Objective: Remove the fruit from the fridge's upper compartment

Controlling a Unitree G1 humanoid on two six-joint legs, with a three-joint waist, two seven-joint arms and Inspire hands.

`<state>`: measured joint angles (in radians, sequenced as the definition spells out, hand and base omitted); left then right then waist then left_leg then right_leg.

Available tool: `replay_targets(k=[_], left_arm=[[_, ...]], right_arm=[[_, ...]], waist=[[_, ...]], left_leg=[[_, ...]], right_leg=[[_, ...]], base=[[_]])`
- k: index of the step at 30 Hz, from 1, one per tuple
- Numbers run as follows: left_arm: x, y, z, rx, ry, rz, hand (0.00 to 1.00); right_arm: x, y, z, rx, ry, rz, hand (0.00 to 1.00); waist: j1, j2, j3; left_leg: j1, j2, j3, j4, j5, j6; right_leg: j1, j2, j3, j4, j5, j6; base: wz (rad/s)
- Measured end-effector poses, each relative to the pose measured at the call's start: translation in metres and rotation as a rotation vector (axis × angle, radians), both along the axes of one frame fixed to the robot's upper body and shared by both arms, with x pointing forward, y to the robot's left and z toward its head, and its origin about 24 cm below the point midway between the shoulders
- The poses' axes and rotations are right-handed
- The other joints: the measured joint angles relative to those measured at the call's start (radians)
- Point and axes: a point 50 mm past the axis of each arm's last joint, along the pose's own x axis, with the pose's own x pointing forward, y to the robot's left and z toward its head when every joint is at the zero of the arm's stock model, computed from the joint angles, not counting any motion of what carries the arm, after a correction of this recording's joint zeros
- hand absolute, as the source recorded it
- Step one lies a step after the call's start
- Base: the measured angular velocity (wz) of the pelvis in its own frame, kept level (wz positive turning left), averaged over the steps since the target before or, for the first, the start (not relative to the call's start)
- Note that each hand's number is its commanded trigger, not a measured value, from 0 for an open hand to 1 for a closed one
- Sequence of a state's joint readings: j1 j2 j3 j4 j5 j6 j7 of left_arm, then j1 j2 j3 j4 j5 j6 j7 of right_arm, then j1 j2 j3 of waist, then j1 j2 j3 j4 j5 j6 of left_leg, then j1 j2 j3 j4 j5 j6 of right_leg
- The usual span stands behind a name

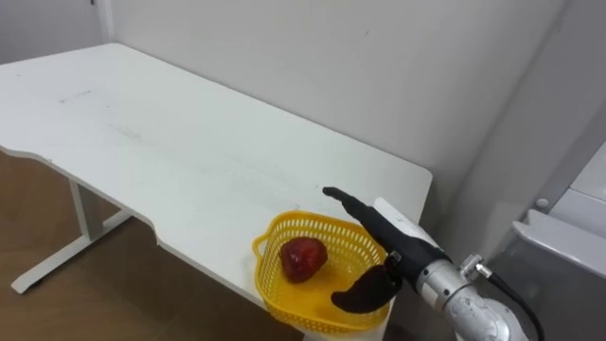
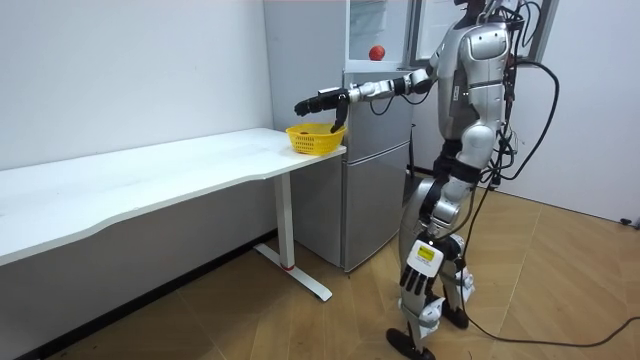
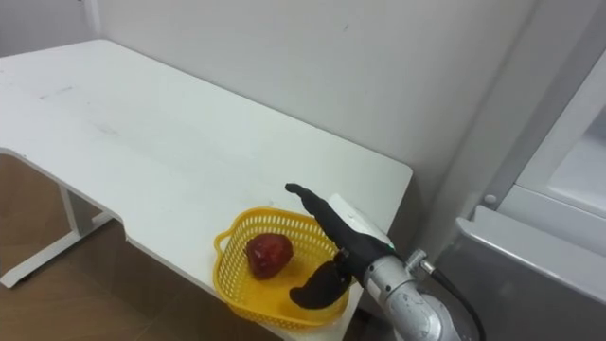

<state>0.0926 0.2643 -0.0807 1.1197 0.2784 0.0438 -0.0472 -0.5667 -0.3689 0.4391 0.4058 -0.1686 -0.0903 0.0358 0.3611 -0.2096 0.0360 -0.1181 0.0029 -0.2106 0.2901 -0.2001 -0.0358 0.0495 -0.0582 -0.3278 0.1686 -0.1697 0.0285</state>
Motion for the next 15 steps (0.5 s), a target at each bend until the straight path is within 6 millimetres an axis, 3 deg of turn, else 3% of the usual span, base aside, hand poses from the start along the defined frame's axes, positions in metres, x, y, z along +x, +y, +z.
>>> replay_targets(k=[8, 12, 15], left_arm=[[-0.009, -0.002, -0.002, -0.003, 0.018, 0.005, 0.00], [-0.015, -0.003, -0.003, 0.006, 0.025, 0.014, 0.00], [-0.023, -0.005, -0.004, 0.000, 0.039, 0.018, 0.00]], right_arm=[[-0.007, 0.017, 0.027, 0.098, -0.118, 0.056, 0.00], [-0.011, 0.021, 0.045, 0.159, -0.187, 0.079, 0.00], [-0.016, 0.020, 0.067, 0.246, -0.271, 0.083, 0.00]], waist=[[-0.014, 0.016, -0.0040], [-0.050, 0.033, -0.0047], [-0.067, 0.051, -0.0120]], left_leg=[[0.011, 0.000, 0.004, 0.002, 0.000, 0.000], [0.014, 0.000, 0.004, 0.000, 0.000, 0.000], [0.021, 0.000, 0.011, 0.001, 0.000, 0.000]], right_leg=[[0.012, -0.001, 0.002, -0.001, 0.000, 0.000], [0.017, 0.000, 0.002, -0.001, 0.000, 0.000], [0.021, -0.001, 0.005, 0.000, 0.000, 0.000]], base=[[0.01], [-0.01], [-0.09]])
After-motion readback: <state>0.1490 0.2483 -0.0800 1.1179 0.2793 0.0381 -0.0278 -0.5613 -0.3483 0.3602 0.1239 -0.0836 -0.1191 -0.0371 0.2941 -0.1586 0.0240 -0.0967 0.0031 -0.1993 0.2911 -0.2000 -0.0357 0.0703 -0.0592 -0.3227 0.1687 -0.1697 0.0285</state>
